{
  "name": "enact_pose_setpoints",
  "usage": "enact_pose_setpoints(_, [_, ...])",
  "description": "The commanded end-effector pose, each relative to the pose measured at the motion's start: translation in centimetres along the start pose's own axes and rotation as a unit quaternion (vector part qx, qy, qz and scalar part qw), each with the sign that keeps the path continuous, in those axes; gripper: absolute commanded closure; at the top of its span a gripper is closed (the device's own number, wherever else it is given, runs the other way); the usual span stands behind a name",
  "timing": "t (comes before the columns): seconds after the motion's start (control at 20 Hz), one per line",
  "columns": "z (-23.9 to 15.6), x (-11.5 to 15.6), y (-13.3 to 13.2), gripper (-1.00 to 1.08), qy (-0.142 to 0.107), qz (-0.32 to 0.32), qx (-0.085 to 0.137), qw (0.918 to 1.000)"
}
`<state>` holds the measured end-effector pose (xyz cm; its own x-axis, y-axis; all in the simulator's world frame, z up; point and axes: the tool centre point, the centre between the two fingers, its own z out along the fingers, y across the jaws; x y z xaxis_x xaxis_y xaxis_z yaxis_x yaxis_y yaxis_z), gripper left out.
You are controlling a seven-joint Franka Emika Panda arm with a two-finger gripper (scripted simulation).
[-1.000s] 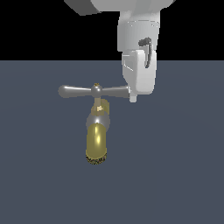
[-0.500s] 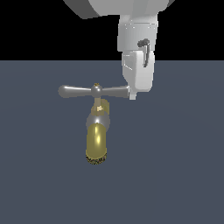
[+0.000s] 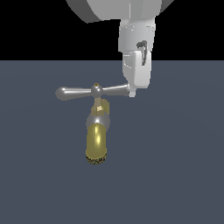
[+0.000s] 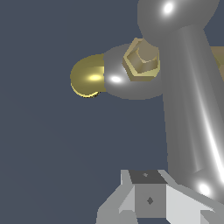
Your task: Turn on the faucet by rotating a designated handle.
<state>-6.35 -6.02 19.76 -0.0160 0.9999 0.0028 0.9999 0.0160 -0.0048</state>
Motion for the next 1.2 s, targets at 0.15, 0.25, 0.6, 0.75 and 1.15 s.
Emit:
enact_pose_setpoints(0.15, [0.0, -0.1, 1.9, 1.08, -0.001, -0.001, -0.003, 1.0000])
enact_pose_setpoints(0.25, [0.0, -0.1, 2.4, 1.08, -0.001, -0.001, -0.003, 1.0000])
enact_pose_setpoints(0.6, [0.0, -0.3, 4.4, 1.08, -0.001, -0.001, -0.003, 1.0000])
enact_pose_setpoints(0.75, [0.0, -0.4, 4.2, 1.08, 0.000, 0.000, -0.001, 1.0000])
enact_pose_setpoints(1.15, [0.0, 1.5, 6.8, 1.08, 0.000, -0.001, -0.001, 1.0000])
